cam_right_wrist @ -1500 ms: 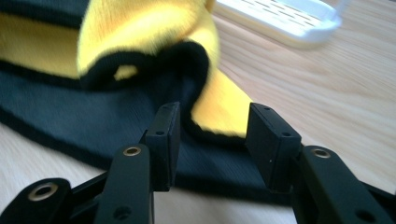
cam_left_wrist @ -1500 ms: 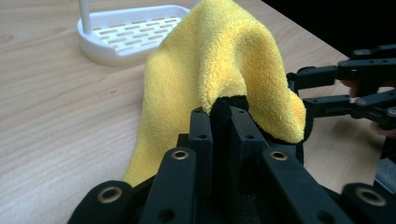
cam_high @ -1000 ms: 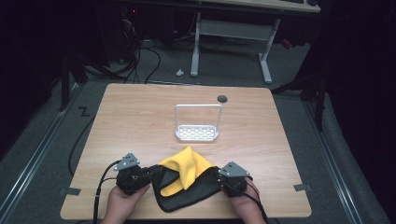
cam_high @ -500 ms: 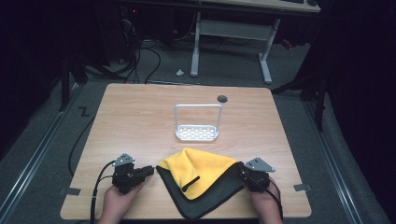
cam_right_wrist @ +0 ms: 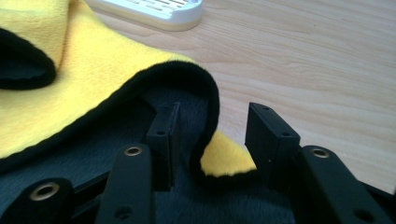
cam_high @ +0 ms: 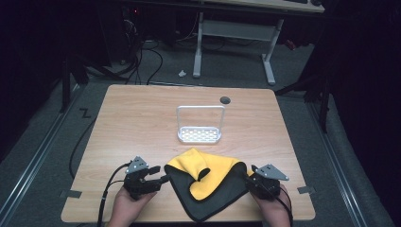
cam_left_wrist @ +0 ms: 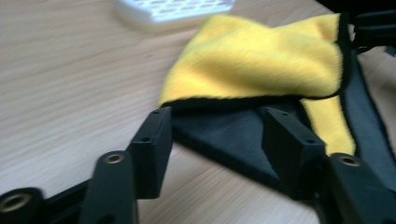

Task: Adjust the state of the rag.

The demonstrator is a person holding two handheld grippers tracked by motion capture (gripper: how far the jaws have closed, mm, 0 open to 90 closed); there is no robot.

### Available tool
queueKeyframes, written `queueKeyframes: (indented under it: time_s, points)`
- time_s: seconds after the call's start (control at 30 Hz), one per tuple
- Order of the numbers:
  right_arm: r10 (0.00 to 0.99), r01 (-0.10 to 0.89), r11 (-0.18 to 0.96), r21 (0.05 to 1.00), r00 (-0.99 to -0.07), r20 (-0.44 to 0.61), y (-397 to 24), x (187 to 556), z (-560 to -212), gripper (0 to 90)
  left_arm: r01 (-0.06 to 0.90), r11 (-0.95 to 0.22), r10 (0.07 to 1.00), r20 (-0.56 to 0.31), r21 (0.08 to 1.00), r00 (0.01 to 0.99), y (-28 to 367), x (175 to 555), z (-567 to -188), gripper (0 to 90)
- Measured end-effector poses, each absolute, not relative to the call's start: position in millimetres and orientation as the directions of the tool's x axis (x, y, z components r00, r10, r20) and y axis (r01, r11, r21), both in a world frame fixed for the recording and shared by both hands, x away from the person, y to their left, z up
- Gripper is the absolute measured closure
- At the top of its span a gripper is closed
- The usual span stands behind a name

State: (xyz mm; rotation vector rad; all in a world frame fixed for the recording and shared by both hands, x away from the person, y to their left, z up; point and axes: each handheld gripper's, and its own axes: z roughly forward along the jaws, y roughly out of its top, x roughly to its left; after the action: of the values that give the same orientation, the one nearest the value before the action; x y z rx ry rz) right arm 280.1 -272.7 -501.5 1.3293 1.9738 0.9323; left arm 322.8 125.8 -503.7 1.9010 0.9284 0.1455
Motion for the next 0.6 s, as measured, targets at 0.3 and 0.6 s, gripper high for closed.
queueKeyframes:
  time_s: [0.3, 0.6]
  points:
    - [0.927, 0.559, 0.249, 0.791, -0.373, -0.028, -270.8, 255.4, -505.7, 61.9, 0.498, -0.287, 0.567, -0.273, 0.818, 0.777, 67.4, 323.4, -484.8, 29.4]
    - [0.887, 0.595, 0.331, 0.733, -0.461, -0.026, -254.2, 250.8, -514.5, 84.6, 0.491, -0.442, 0.586, -0.173, 0.751, 0.792, 29.3, 340.9, -492.1, 68.8]
